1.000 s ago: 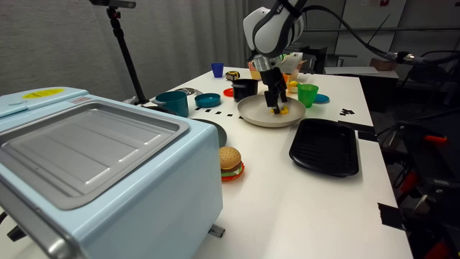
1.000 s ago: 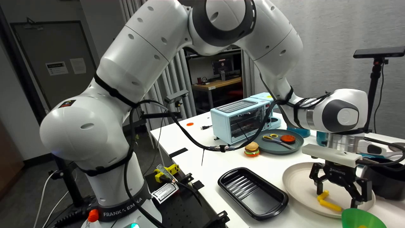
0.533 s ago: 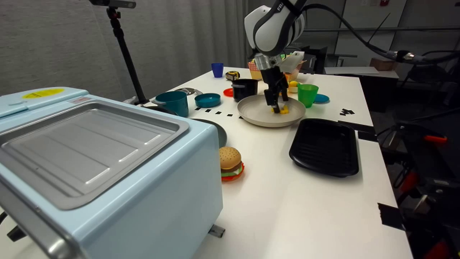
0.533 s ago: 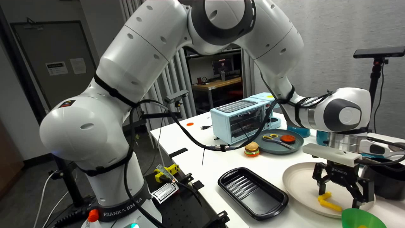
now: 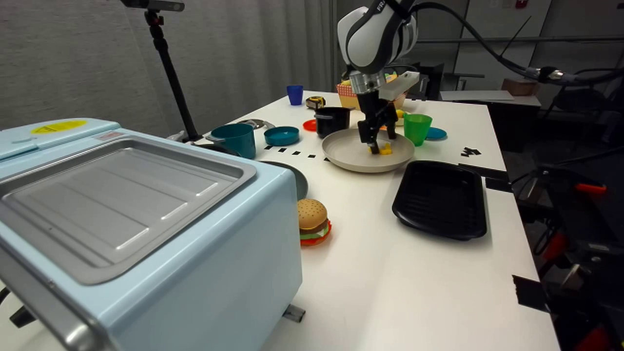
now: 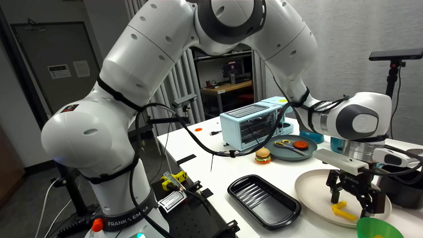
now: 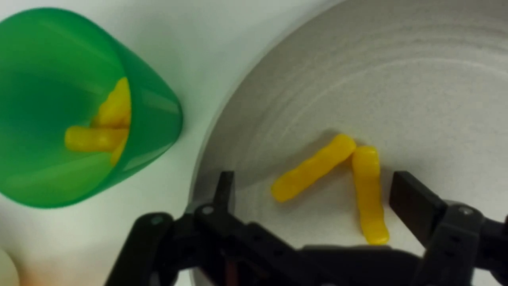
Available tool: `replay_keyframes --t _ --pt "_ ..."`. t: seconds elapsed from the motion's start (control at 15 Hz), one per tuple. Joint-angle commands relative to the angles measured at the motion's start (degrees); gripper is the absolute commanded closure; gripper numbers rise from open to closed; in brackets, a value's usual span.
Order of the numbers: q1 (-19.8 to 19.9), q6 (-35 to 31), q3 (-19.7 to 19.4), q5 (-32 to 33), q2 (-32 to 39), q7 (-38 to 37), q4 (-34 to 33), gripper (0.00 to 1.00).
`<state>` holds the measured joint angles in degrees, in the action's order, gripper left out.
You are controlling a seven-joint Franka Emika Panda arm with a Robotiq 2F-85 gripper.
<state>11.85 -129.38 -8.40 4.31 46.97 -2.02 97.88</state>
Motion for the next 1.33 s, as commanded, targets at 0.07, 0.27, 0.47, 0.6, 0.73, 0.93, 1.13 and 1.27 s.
replay_keyframes --t 0.07,0.27,0.47,0.6,0.73,0.93,1.13,1.27 --pt "0.14 -2.85 0.19 -4.31 -2.31 -3.66 3.76 0.00" --pt "0.62 -5.66 0.55 -7.34 -2.80 -5.19 4.94 0.00" --pt "0.63 -9.20 0.67 -9.81 -3.49 -5.46 6.73 0.00" --pt "0.59 -11.09 0.90 -10.98 -4.07 -5.15 8.29 0.00" --pt "0.11 -13.17 0.66 -11.22 -4.43 -5.29 9.68 0.00" --pt "0.39 -16.13 0.86 -12.00 -5.50 -5.04 11.70 0.00" --pt "0.34 -19.62 0.87 -12.53 -6.61 -4.99 13.91 0.00" --pt "0.57 -22.01 1.05 -13.00 -7.04 -4.80 14.89 0.00"
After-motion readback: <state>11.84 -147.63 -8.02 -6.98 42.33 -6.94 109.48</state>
